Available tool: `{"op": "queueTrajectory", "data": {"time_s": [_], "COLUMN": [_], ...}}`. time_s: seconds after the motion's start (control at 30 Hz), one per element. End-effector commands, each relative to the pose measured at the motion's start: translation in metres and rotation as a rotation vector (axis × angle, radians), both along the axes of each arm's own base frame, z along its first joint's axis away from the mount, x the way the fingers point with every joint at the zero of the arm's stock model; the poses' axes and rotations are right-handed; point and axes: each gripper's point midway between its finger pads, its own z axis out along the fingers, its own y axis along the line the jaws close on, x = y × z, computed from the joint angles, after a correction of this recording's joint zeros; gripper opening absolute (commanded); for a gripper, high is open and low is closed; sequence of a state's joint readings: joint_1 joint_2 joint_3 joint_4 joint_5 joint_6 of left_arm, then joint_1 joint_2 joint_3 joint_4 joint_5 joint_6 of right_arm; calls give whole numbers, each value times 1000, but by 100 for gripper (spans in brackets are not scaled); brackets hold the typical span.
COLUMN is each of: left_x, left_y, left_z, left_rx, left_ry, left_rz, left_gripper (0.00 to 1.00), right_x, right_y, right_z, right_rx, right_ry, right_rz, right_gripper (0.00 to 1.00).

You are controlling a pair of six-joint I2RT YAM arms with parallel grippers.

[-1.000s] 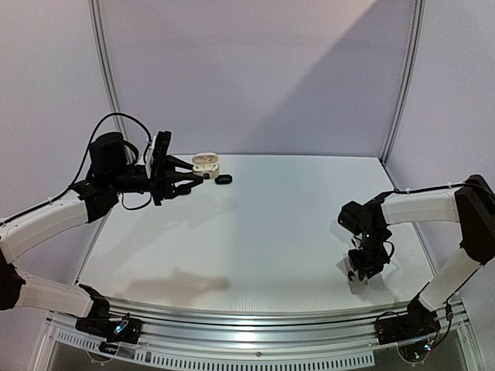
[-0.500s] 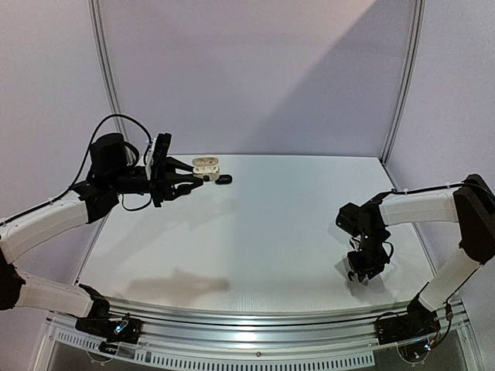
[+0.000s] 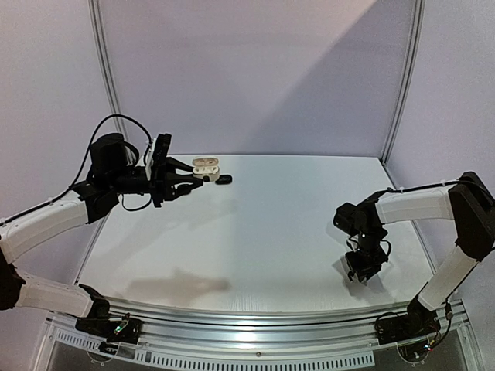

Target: Insert the wireless bluetooth earbuds into the charging case

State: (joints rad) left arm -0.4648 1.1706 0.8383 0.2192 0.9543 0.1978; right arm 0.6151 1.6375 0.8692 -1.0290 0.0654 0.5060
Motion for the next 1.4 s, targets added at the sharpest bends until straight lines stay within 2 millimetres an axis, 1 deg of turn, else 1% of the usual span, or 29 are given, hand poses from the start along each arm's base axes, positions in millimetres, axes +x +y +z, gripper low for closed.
{"op": "queueTrajectory", "data": {"time_s": [0.0, 0.1, 0.17, 0.23, 0.33, 0.43, 0.57, 0.6, 0.63, 0.7, 0.73, 0.83, 0.87, 0.93, 1.0, 1.07, 1.2, 1.3, 1.37], "left_x": [-8, -7, -4, 3, 14, 23, 32, 36, 39, 44, 47, 51, 52, 53, 52, 52, 54, 56, 56], "left_y": [0, 0, 0, 1, 4, 5, 5, 4, 3, 2, 2, 0, 0, 0, -1, -1, 0, 0, 1], "left_z": [-1, -1, -1, -1, 1, 6, 21, 25, 30, 39, 42, 48, 49, 50, 50, 51, 51, 47, 46], "left_rx": [3, 3, 6, 6, -7, -32, -83, -95, -108, -138, -150, -166, -167, -167, -165, -161, -157, -149, -147], "left_ry": [-10, -13, -14, -14, -11, -26, -93, -108, -123, -155, -169, -209, -223, -238, -249, -253, -233, -174, -148], "left_rz": [-19, -16, 1, 41, 111, 160, 219, 239, 259, 296, 311, 341, 347, 355, 353, 354, 366, 381, 381], "left_gripper": [0, 0, 0, 0, 0, 0, 0, 0, 0, 0, 0, 0, 0, 0, 0, 0, 0, 0, 0], "right_x": [-2, 5, 16, 30, 55, 83, 115, 123, 129, 141, 146, 146, 146, 137, 125, 114, 103, 98, 101], "right_y": [10, 13, 20, 26, 42, 69, 113, 124, 137, 166, 186, 237, 257, 290, 317, 335, 365, 378, 384], "right_z": [-15, -5, 9, 28, 71, 127, 208, 231, 250, 296, 325, 390, 403, 430, 450, 462, 463, 468, 461], "right_rx": [39, 43, 64, 88, 155, 261, 391, 424, 451, 527, 575, 717, 767, 855, 943, 997, 1028, 1094, 1095], "right_ry": [20, 0, -44, -107, -245, -407, -628, -685, -730, -841, -909, -1064, -1101, -1192, -1269, -1321, -1377, -1392, -1386], "right_rz": [0, -3, -3, -13, -6, 43, 130, 151, 171, 226, 260, 377, 413, 519, 611, 690, 833, 870, 879], "right_gripper": [9, 7, 6, 5, 4, 2, 0, 0, 0, 0, 0, 0, 0, 0, 0, 0, 0, 0, 0]}}
